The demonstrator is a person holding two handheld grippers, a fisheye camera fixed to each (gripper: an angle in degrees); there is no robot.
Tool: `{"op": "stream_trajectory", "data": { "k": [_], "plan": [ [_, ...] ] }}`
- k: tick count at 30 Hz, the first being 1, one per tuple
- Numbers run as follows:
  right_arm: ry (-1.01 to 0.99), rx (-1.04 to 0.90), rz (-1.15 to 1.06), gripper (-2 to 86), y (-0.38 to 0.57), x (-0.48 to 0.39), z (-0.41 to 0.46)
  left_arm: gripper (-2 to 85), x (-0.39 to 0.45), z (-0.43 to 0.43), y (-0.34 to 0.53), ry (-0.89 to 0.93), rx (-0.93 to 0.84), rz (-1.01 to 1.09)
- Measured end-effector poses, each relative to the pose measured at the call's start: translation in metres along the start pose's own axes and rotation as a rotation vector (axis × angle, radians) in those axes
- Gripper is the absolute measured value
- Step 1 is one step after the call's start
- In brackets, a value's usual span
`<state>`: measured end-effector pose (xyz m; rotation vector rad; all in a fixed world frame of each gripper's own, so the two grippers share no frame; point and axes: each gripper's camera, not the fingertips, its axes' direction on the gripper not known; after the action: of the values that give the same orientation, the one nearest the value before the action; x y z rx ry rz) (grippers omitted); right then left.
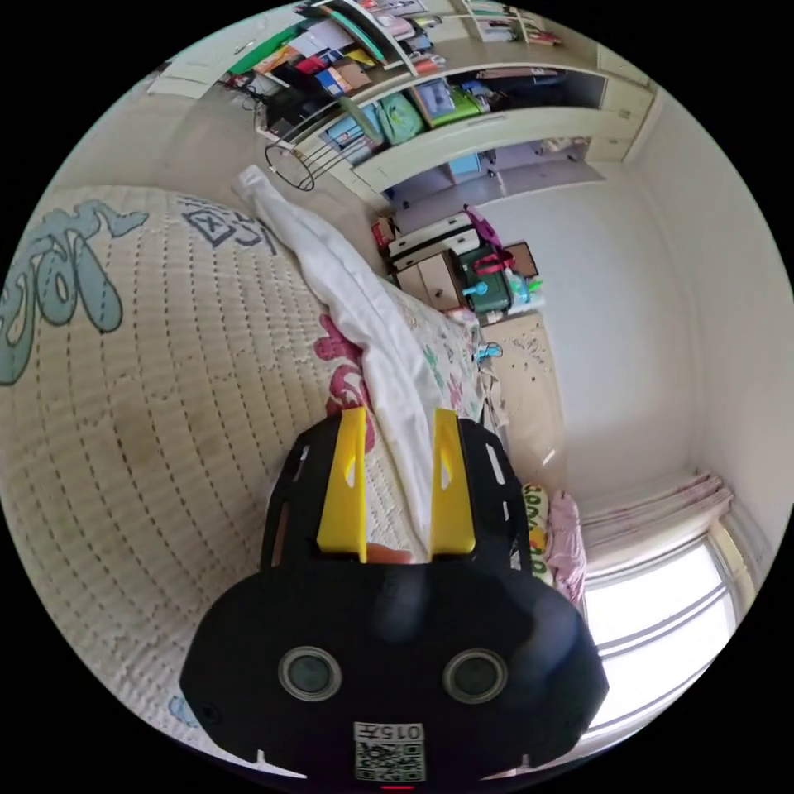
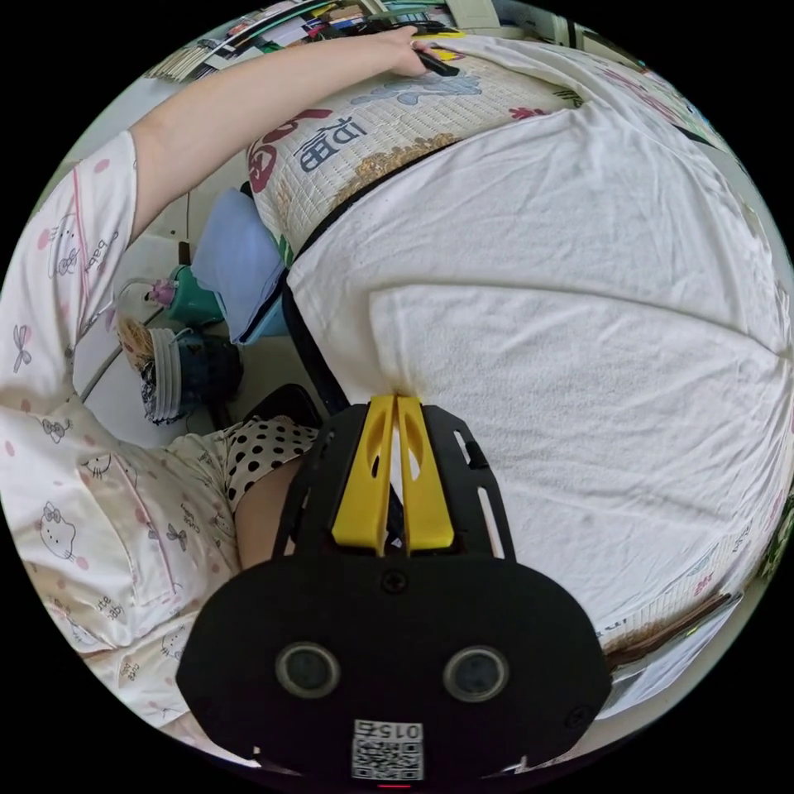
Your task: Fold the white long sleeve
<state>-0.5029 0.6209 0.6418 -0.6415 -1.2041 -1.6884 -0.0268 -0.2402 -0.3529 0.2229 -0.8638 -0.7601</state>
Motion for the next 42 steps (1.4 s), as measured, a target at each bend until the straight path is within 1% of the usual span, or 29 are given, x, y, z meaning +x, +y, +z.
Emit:
{"op": "stream_trajectory", "data": {
  "k": [2,4,7,8,9,11,12,13,14,15,16,17,18,19,20,21,22,23,24,25,27,29,30,32,35,37,38,40,42],
  "plan": [
    [0.0,-0.008,0.002,-1.0,-0.003,-0.008,-0.008,10.0,-0.003,0.016,-0.006,-0.04,0.014,0.055],
    [0.031,-0.026,-0.013,-1.0,-0.007,-0.02,-0.014,8.1,-0.012,0.029,-0.008,-0.038,0.013,0.084],
    [0.12,-0.041,-0.05,-1.0,-0.015,-0.051,-0.029,2.3,-0.043,0.036,-0.01,0.115,0.013,0.0],
    [0.159,-0.019,-0.064,-1.0,-0.014,-0.064,-0.039,0.9,-0.039,0.027,-0.004,0.123,0.062,0.042],
    [0.18,0.001,-0.069,-1.0,-0.012,-0.071,-0.046,0.5,-0.027,0.02,0.001,0.093,0.099,0.108],
    [0.205,0.097,-0.066,-0.9,0.0,-0.087,-0.084,-0.3,0.056,-0.005,0.049,-0.103,0.231,0.539],
    [0.189,0.126,-0.059,-0.9,0.005,-0.089,-0.095,-0.3,0.076,-0.008,0.066,-0.108,0.239,0.644],
    [0.149,0.192,-0.04,-0.9,0.016,-0.088,-0.119,-0.4,0.11,-0.018,0.105,-0.016,0.203,0.851],
    [0.105,0.271,-0.01,-0.8,0.03,-0.085,-0.146,-0.4,0.138,-0.035,0.151,0.139,0.115,1.038],
    [0.084,0.313,0.007,-0.8,0.038,-0.083,-0.16,-0.4,0.149,-0.046,0.179,0.216,0.064,1.13],
    [0.05,0.406,0.046,-0.7,0.058,-0.077,-0.188,-0.3,0.168,-0.067,0.245,0.334,-0.063,1.341],
    [0.025,0.504,0.085,-0.6,0.081,-0.072,-0.216,-0.1,0.172,-0.087,0.325,0.393,-0.21,1.604],
    [0.016,0.555,0.109,-0.6,0.094,-0.069,-0.23,0.0,0.167,-0.096,0.366,0.396,-0.275,1.724],
    [0.003,0.654,0.161,-0.5,0.121,-0.063,-0.256,0.2,0.146,-0.107,0.437,0.378,-0.413,1.904],
    [-0.007,0.74,0.208,-0.5,0.148,-0.057,-0.278,0.3,0.118,-0.11,0.49,0.341,-0.537,2.005],
    [-0.012,0.774,0.231,-0.5,0.161,-0.055,-0.287,0.4,0.103,-0.11,0.509,0.33,-0.579,2.031],
    [-0.016,0.824,0.279,-0.4,0.185,-0.05,-0.303,0.5,0.074,-0.105,0.536,0.29,-0.663,2.056],
    [-0.008,0.852,0.323,-0.4,0.205,-0.048,-0.316,0.7,0.05,-0.1,0.553,0.217,-0.713,2.068],
    [-0.001,0.86,0.345,-0.4,0.213,-0.047,-0.321,0.8,0.04,-0.098,0.557,0.182,-0.72,2.067],
    [0.014,0.877,0.393,-0.4,0.227,-0.048,-0.332,1.0,0.025,-0.099,0.56,0.14,-0.722,2.04],
    [0.027,0.902,0.438,-0.3,0.243,-0.053,-0.347,1.4,0.012,-0.103,0.553,0.136,-0.772,1.969],
    [-0.012,0.947,0.442,-0.3,0.257,-0.065,-0.367,2.3,0.003,-0.105,0.532,0.156,-0.862,1.845],
    [-0.031,0.962,0.433,-0.3,0.26,-0.069,-0.372,2.7,0.002,-0.105,0.524,0.171,-0.874,1.807],
    [-0.111,1.009,0.389,-0.1,0.266,-0.084,-0.391,4.3,0.001,-0.103,0.49,0.238,-0.85,1.629],
    [-0.183,1.058,0.381,0.1,0.271,-0.099,-0.411,7.0,0.005,-0.081,0.461,0.27,-0.822,1.451],
    [-0.233,1.075,0.393,0.1,0.273,-0.103,-0.422,8.2,0.012,-0.058,0.46,0.235,-0.857,1.425],
    [-0.272,1.081,0.406,0.1,0.275,-0.105,-0.428,8.9,0.017,-0.041,0.464,0.162,-0.882,1.442],
    [-0.348,1.104,0.412,0.2,0.28,-0.107,-0.437,9.3,0.027,-0.017,0.466,0.066,-0.871,1.459],
    [-0.42,1.144,0.403,0.1,0.291,-0.112,-0.448,9.4,0.037,0.009,0.465,0.04,-0.889,1.449]
  ]
}}
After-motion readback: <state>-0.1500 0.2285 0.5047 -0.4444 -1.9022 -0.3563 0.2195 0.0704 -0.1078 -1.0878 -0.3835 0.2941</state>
